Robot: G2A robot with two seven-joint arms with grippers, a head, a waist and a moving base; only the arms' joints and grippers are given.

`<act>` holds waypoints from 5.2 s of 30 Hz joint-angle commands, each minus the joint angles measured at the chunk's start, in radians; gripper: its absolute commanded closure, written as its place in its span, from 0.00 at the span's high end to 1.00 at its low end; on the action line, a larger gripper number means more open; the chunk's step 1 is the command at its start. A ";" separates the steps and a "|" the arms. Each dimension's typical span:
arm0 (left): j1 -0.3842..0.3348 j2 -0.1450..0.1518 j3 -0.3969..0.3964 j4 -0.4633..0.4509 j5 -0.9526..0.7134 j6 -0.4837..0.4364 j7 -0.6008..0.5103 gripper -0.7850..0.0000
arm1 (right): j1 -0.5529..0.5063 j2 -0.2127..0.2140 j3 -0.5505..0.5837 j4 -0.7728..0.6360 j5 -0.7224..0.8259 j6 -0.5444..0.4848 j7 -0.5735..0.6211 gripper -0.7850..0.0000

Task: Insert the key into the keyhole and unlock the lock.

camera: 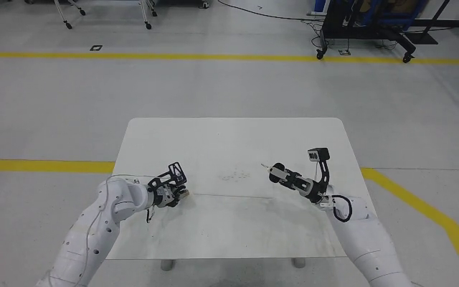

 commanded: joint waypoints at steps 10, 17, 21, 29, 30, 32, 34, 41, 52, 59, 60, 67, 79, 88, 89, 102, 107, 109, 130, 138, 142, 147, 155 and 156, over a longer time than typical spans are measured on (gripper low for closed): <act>0.009 0.008 -0.007 -0.012 -0.017 0.012 0.002 0.39 | 0.000 0.000 0.000 0.000 0.000 0.000 0.000 0.00; 0.003 0.010 0.002 -0.005 -0.033 0.019 -0.001 0.00 | 0.000 0.000 0.000 0.000 0.000 0.000 0.000 0.00; -0.005 0.009 0.014 0.004 -0.038 0.025 -0.001 0.00 | 0.000 0.000 0.000 0.000 0.000 0.000 0.000 0.00; -0.015 0.010 0.019 0.020 -0.055 0.035 0.017 0.00 | 0.000 0.000 0.000 0.000 0.000 0.000 0.000 0.00; -0.016 0.011 0.019 0.020 -0.055 0.034 0.018 0.00 | 0.000 0.000 0.000 0.000 0.000 0.000 0.000 0.00; -0.016 0.012 0.017 0.020 -0.058 0.034 0.022 0.00 | 0.000 0.000 0.000 0.000 0.000 0.000 0.000 0.00; -0.014 0.013 0.015 0.019 -0.063 0.033 0.029 0.00 | 0.000 0.000 0.000 0.000 0.000 0.000 0.000 0.00; -0.012 0.016 0.019 0.018 -0.065 0.036 0.037 0.29 | 0.000 0.000 0.000 0.000 0.000 0.000 0.000 0.00; -0.015 0.020 0.023 0.028 -0.054 0.037 0.052 0.00 | 0.000 0.000 0.000 0.000 0.000 0.000 0.000 0.00; -0.025 0.019 0.035 0.037 -0.050 0.060 0.052 0.00 | 0.000 0.000 0.000 0.000 0.000 0.000 0.000 0.00; -0.026 0.019 0.038 0.036 -0.046 0.066 0.052 0.00 | 0.000 0.000 0.000 0.000 0.000 0.000 0.000 0.00; -0.028 0.019 0.050 0.028 -0.009 0.086 0.048 0.00 | 0.000 0.000 0.000 0.000 0.000 0.000 0.000 0.00; 0.018 0.036 0.009 -0.044 0.004 0.090 0.026 0.00 | 0.000 0.000 0.000 0.000 0.000 0.000 0.000 0.00; 0.030 0.038 0.008 -0.064 -0.002 0.120 0.017 0.00 | 0.000 0.000 0.000 0.000 0.000 0.000 0.000 0.00; 0.029 0.038 0.011 -0.066 -0.002 0.124 0.018 0.00 | 0.000 0.000 0.000 0.000 0.000 0.000 0.000 0.00; 0.031 0.029 0.006 -0.058 -0.060 0.214 0.104 0.00 | 0.000 0.000 0.000 0.000 0.000 0.000 0.000 0.00; 0.033 0.016 0.001 0.045 -0.444 0.128 0.148 0.00 | 0.004 -0.005 -0.022 -0.015 0.025 0.039 -0.025 0.00; -0.014 0.008 0.011 0.137 -0.694 0.098 0.080 0.00 | 0.027 -0.013 -0.049 0.003 0.050 0.063 -0.067 0.00; -0.287 -0.035 0.123 0.416 -1.279 0.121 -0.290 0.00 | 0.187 -0.066 -0.195 0.202 0.205 0.070 -0.111 0.00; -0.341 -0.085 0.185 0.531 -1.807 0.495 -0.557 0.00 | 0.221 -0.087 -0.251 0.201 0.211 0.127 -0.155 0.00; -0.422 -0.123 0.258 0.612 -1.812 0.557 -0.574 0.00 | 0.238 -0.100 -0.271 0.230 0.174 0.098 -0.229 0.00; -0.525 -0.178 0.336 0.720 -1.845 0.654 -0.611 0.00 | 0.235 -0.105 -0.270 0.242 0.090 0.090 -0.330 0.00; -0.598 -0.219 0.365 0.830 -1.880 0.646 -0.656 0.00 | 0.222 -0.106 -0.272 0.218 0.032 0.120 -0.387 0.00; -0.598 -0.219 0.365 0.830 -1.880 0.646 -0.656 0.00 | 0.222 -0.106 -0.272 0.218 0.032 0.120 -0.387 0.00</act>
